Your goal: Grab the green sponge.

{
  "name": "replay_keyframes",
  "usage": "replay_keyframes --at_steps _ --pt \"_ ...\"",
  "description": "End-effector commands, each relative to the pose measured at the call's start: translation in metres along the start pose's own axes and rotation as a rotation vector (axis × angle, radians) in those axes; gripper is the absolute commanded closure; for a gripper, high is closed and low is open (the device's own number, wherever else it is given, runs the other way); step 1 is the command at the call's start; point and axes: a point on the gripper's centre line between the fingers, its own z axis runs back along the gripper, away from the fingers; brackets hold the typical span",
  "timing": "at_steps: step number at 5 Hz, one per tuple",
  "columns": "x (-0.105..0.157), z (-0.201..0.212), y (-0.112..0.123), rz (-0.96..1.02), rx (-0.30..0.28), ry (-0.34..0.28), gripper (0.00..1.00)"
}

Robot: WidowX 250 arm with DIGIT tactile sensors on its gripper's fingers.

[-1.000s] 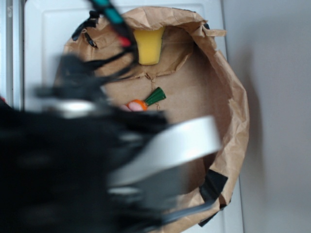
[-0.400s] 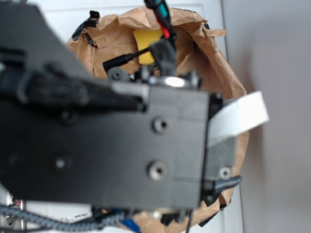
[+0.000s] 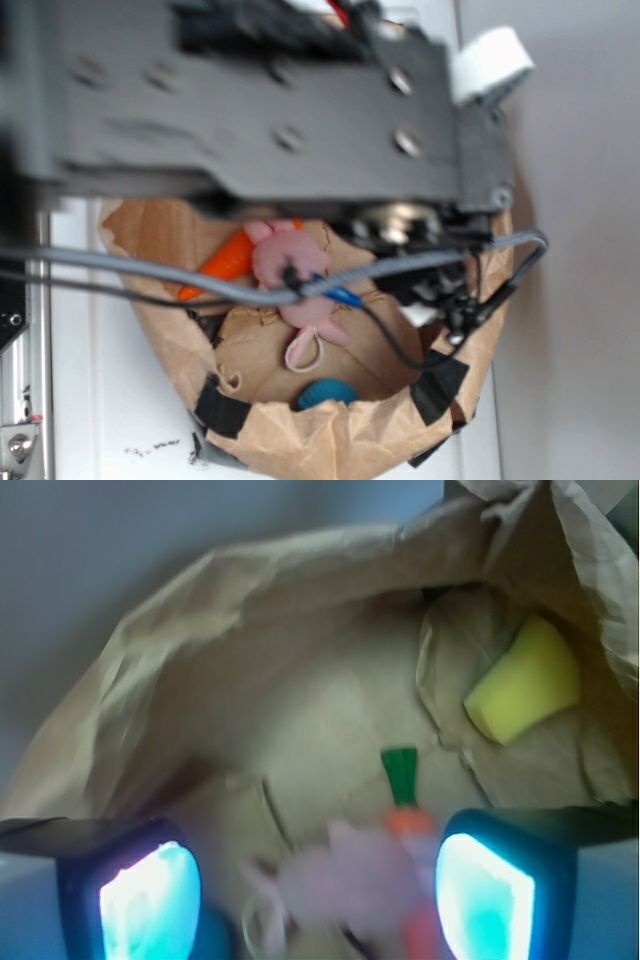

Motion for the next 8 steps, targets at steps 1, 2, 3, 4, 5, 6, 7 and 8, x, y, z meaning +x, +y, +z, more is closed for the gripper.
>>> replay_keyframes --at_steps 1,2,3,4,5,6,7,8 --pt "0.028 0.011 0.012 0.187 0.109 -0.049 0.00" --pt "0.028 0.011 0.012 0.187 0.109 -0.049 0.00" --pt "0.018 0.013 0.041 0.351 0.045 -0.055 0.00" --pt "0.009 -0.005 0.061 0.397 0.007 -0.127 0.00" --pt "0.002 -0.034 0.074 0.482 -0.013 -0.247 0.00" --pt "0.016 -0.061 0.060 0.493 0.050 -0.280 0.00" --pt "0.033 -0.074 0.046 0.533 0.091 -0.285 0.00" --pt "0.052 -0.088 0.042 0.564 0.144 -0.279 0.00"
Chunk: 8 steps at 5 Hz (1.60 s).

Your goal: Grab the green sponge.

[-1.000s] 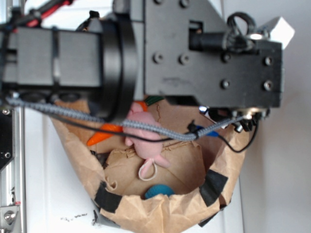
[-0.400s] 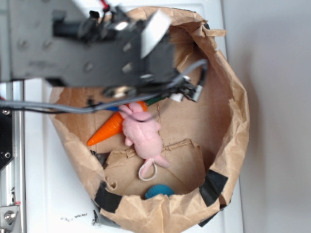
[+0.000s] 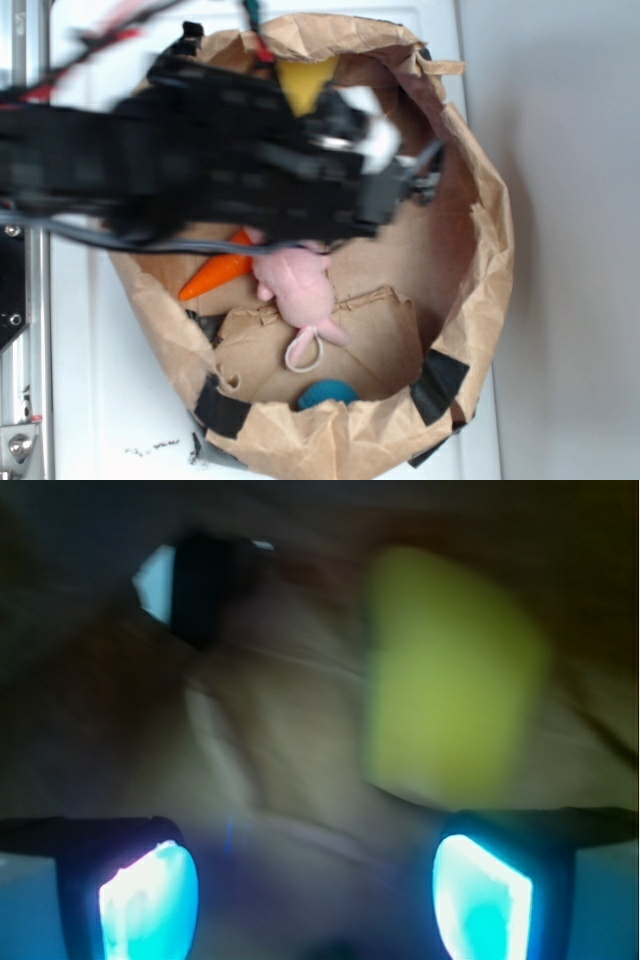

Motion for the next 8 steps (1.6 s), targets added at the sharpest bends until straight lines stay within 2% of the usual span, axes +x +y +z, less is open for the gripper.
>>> replay_keyframes --at_steps 1,2,3,4,5,6,7,8 --pt "0.022 0.000 -0.006 0.050 -0.016 0.004 1.00" --pt "0.024 0.018 -0.002 0.048 -0.052 0.041 1.00" --pt "0.026 0.034 -0.001 0.039 -0.027 0.076 1.00" --pt "0.028 0.048 0.007 0.018 -0.025 0.099 0.00" --pt "0.040 0.066 0.021 -0.008 -0.016 0.135 0.00" --pt "0.045 0.060 0.028 -0.019 -0.007 0.124 0.00" --pt "0.044 0.042 0.030 -0.001 0.009 0.080 0.00" --pt "0.042 0.024 0.026 0.090 0.055 0.032 0.00"
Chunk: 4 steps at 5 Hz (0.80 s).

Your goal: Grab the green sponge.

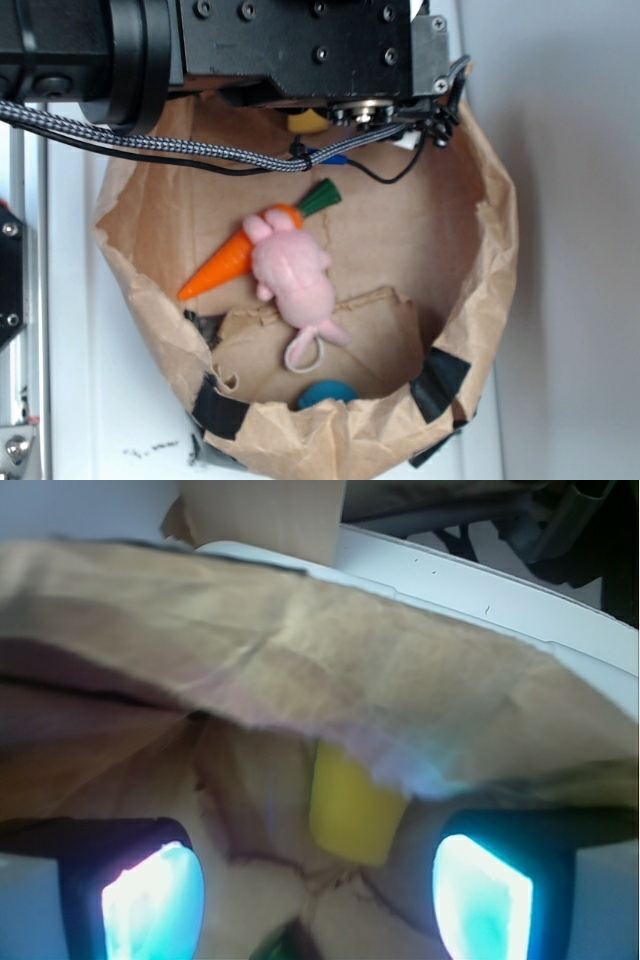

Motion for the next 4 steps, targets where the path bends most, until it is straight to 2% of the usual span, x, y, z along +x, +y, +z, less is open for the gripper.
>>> replay_keyframes --at_steps 1,2,3,4 --pt "0.009 -0.019 -0.001 0.227 0.087 -0.096 0.00" --pt "0.008 -0.032 0.000 0.259 0.096 -0.124 0.00" --pt "0.005 -0.043 0.005 0.261 0.078 -0.137 0.00" --pt "0.005 -0.039 0.008 0.275 0.062 -0.109 1.00"
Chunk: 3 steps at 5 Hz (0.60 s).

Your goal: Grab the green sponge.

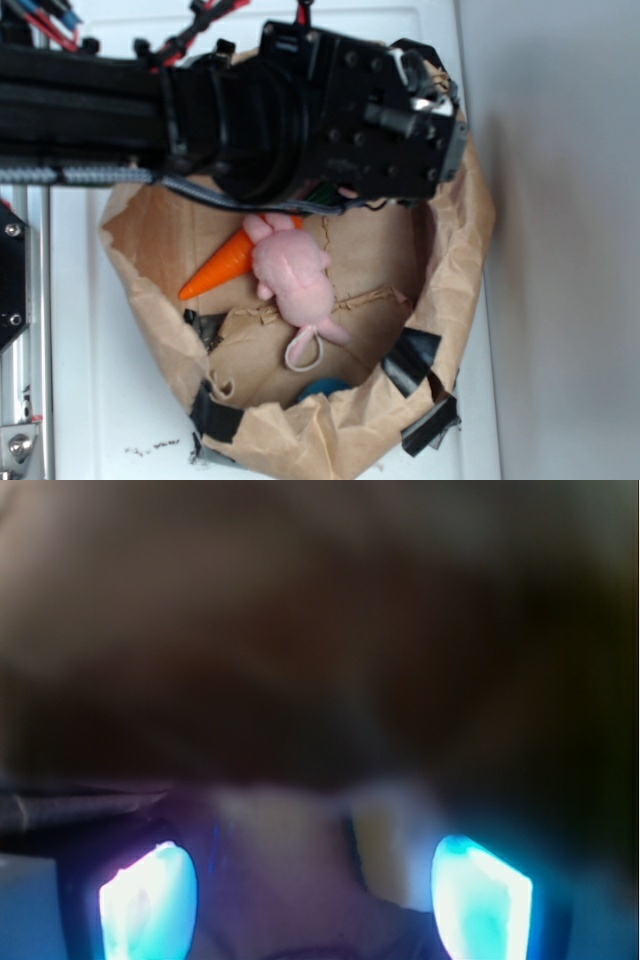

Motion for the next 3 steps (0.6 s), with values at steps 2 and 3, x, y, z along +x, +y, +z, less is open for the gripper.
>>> replay_keyframes --at_steps 2,3 --pt "0.014 0.018 0.007 0.043 -0.038 0.043 1.00" --pt "0.017 0.025 0.012 0.021 -0.023 0.055 0.58"
